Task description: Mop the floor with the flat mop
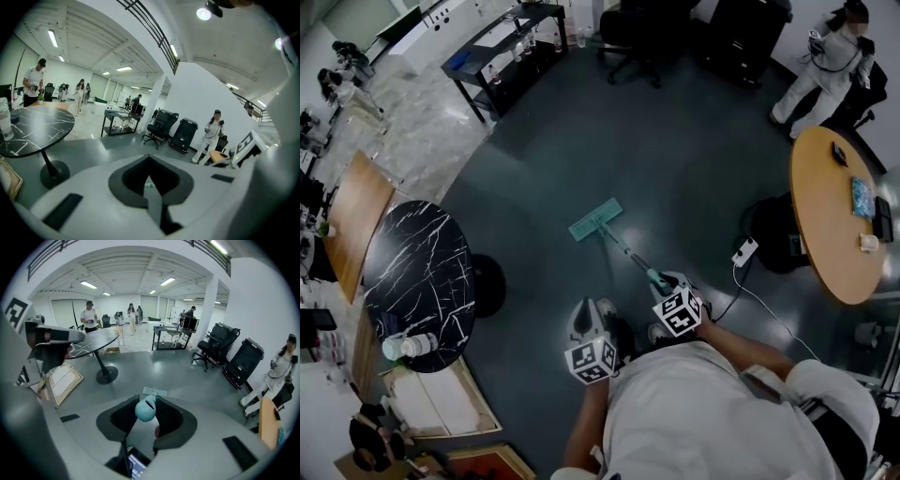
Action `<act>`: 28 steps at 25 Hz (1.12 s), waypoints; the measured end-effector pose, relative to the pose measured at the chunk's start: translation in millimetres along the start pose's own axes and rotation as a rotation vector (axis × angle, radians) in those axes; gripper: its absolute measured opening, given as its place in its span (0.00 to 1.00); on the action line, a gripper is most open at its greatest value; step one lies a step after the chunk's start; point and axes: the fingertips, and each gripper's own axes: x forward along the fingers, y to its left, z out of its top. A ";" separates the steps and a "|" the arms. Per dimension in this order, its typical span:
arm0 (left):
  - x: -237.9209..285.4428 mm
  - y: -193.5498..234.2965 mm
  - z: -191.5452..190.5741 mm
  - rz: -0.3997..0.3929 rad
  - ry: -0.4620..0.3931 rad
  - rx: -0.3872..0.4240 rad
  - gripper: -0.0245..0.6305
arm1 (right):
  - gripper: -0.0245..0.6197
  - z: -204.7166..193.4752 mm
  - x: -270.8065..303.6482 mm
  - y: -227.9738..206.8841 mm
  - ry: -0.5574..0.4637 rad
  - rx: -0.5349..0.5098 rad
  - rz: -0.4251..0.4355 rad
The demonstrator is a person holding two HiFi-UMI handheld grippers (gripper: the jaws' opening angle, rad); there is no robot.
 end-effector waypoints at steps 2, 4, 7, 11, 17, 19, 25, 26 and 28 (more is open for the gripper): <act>-8.6 -11.0 -6.3 -0.001 -0.001 -0.003 0.04 | 0.21 -20.5 -23.2 1.5 0.012 0.008 0.008; -17.1 -21.6 -12.1 -0.005 -0.002 0.001 0.04 | 0.21 -39.2 -44.9 3.3 0.021 0.024 0.015; -28.5 -35.0 -19.9 -0.013 -0.004 0.016 0.04 | 0.21 -63.0 -72.3 7.7 0.026 0.029 0.019; -43.8 -49.5 -31.0 -0.014 -0.017 0.015 0.04 | 0.21 -82.1 -94.9 9.3 0.017 0.016 0.020; -61.6 -67.9 -46.2 -0.003 -0.023 0.010 0.04 | 0.21 -104.3 -104.2 18.9 0.017 -0.017 0.041; -62.7 -67.1 -49.4 -0.001 -0.021 0.010 0.04 | 0.21 -106.7 -101.5 23.3 0.013 -0.030 0.040; -45.5 -60.7 -48.6 0.001 -0.003 -0.003 0.04 | 0.21 -104.9 -75.2 31.5 0.031 -0.023 0.048; -41.2 -58.7 -46.4 0.002 -0.001 -0.003 0.04 | 0.21 -100.8 -67.9 30.8 0.029 -0.021 0.045; -32.9 -52.7 -40.0 0.004 -0.001 -0.003 0.04 | 0.21 -88.2 -50.7 28.7 0.021 -0.020 0.039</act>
